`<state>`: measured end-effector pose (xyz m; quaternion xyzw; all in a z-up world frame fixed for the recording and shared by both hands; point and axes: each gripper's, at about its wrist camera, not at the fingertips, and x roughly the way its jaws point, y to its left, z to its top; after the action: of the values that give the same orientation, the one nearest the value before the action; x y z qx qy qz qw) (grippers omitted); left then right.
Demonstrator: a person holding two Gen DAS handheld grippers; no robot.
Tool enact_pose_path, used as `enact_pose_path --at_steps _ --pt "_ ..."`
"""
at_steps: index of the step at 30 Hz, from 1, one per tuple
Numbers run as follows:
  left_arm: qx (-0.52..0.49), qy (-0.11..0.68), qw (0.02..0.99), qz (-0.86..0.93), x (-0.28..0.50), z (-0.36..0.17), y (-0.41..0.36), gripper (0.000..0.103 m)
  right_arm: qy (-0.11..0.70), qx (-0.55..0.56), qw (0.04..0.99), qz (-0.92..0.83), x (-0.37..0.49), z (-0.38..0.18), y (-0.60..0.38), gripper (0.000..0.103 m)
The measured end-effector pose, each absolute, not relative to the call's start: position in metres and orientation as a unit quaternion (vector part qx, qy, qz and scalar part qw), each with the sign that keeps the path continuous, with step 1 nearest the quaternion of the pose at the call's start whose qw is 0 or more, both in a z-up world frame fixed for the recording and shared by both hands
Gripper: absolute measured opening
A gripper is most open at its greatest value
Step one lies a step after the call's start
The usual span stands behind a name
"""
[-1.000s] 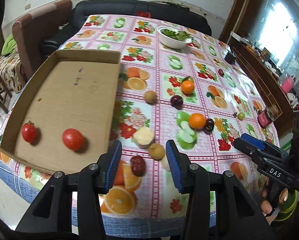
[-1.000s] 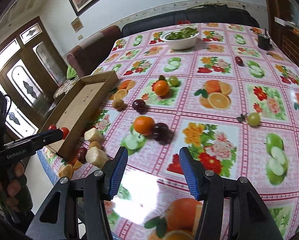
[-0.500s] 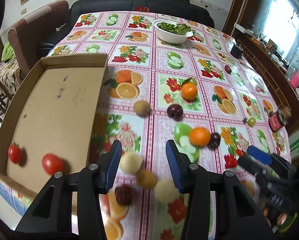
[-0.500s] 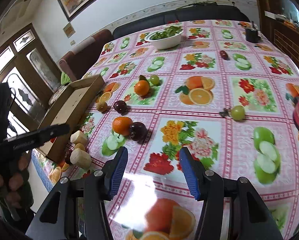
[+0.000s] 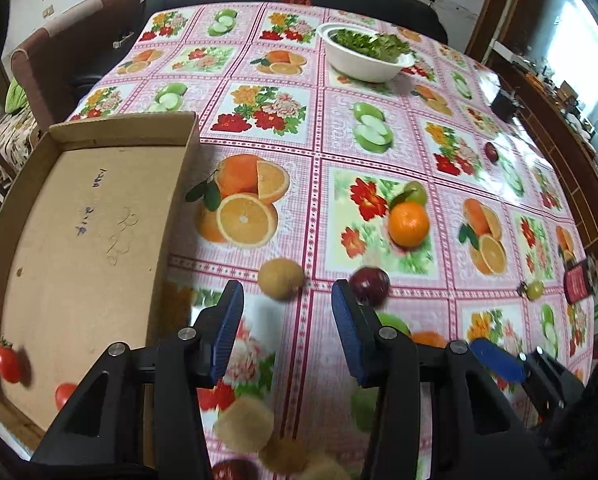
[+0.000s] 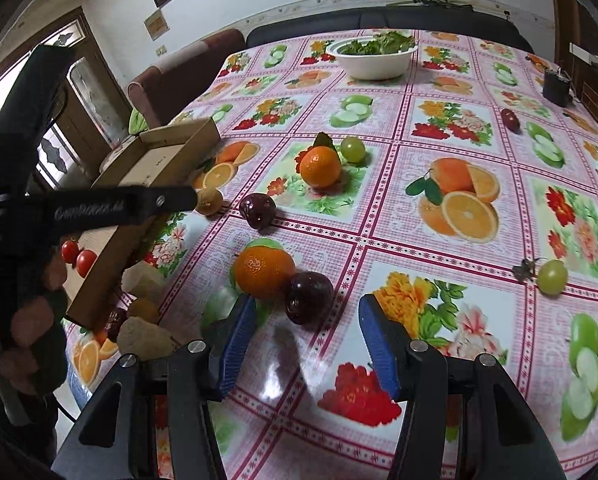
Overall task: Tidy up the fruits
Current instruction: 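Grasp the brown kiwi with the left tool while the right tool grasps a dark plum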
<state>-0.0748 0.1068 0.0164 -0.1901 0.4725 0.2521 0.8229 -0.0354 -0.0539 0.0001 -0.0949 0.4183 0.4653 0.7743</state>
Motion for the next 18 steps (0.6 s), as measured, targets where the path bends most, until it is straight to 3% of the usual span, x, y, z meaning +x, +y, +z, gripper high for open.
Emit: enact_pose_path --at_steps 7,10,12,13,18 --pt "-0.208 0.502 0.801 0.253 -0.060 -0.011 0.115 0.040 0.419 -0.090 0.772 0.470 -0.028 -0.001 -0.051 0.053" --pt "-0.189 0.495 0.807 0.261 -0.061 -0.009 0.110 0.025 0.419 -0.088 0.765 0.481 -0.029 0.000 -0.050 0.044" --pt "-0.198 0.496 0.808 0.251 -0.062 -0.008 0.109 0.025 0.417 -0.089 0.763 0.485 -0.031 0.001 -0.050 0.036" --pt "-0.199 0.495 0.809 0.248 -0.063 -0.007 0.108 0.025 0.417 -0.095 0.768 0.477 -0.031 0.001 -0.051 0.027" --pt "-0.202 0.490 0.813 0.243 -0.074 -0.004 0.102 0.025 0.420 -0.090 0.768 0.475 -0.033 0.002 -0.058 0.025"
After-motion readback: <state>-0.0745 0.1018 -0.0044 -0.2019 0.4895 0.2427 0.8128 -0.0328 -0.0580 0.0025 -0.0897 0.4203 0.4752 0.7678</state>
